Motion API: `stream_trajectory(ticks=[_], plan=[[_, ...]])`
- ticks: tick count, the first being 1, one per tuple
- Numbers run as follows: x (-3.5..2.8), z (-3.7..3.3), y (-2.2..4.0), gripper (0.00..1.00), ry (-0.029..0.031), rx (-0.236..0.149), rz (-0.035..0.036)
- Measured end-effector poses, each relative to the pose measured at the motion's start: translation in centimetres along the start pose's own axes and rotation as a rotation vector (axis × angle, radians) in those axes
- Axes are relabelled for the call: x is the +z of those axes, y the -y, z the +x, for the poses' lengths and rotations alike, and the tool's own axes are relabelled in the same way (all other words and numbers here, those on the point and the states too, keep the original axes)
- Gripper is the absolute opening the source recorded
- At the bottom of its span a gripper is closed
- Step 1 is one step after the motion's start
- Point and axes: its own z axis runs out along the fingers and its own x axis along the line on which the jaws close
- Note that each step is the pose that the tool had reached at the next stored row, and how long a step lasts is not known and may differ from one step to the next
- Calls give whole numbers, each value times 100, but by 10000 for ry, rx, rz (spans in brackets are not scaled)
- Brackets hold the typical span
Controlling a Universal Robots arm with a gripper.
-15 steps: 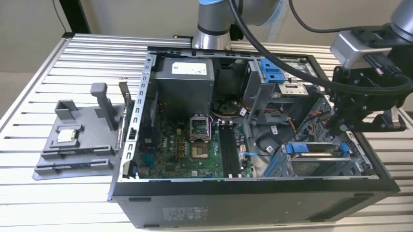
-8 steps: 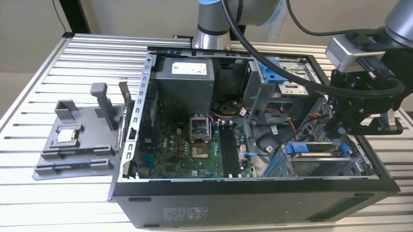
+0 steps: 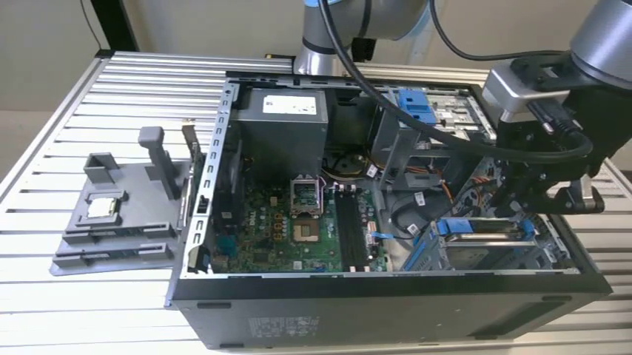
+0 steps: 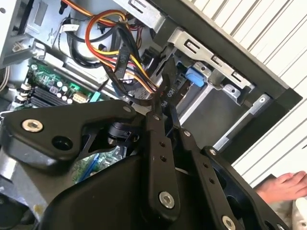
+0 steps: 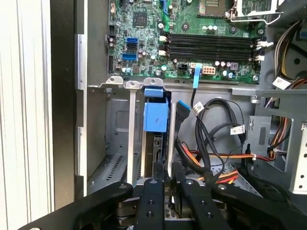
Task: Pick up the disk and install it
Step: 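Insert the first disk wire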
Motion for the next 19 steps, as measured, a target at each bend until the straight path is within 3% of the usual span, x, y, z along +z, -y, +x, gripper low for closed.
stream_trajectory(ticks=[2, 3, 5, 16, 17, 19], plan=[[4, 23, -9, 0, 21, 4, 230], [4, 33, -15, 0, 79, 9, 318], [3, 55, -39, 0, 175, 15, 405], [25, 106, -108, 0, 181, -9, 433], [31, 105, -109, 0, 183, -29, 467], [45, 103, -111, 0, 181, -75, 607]])
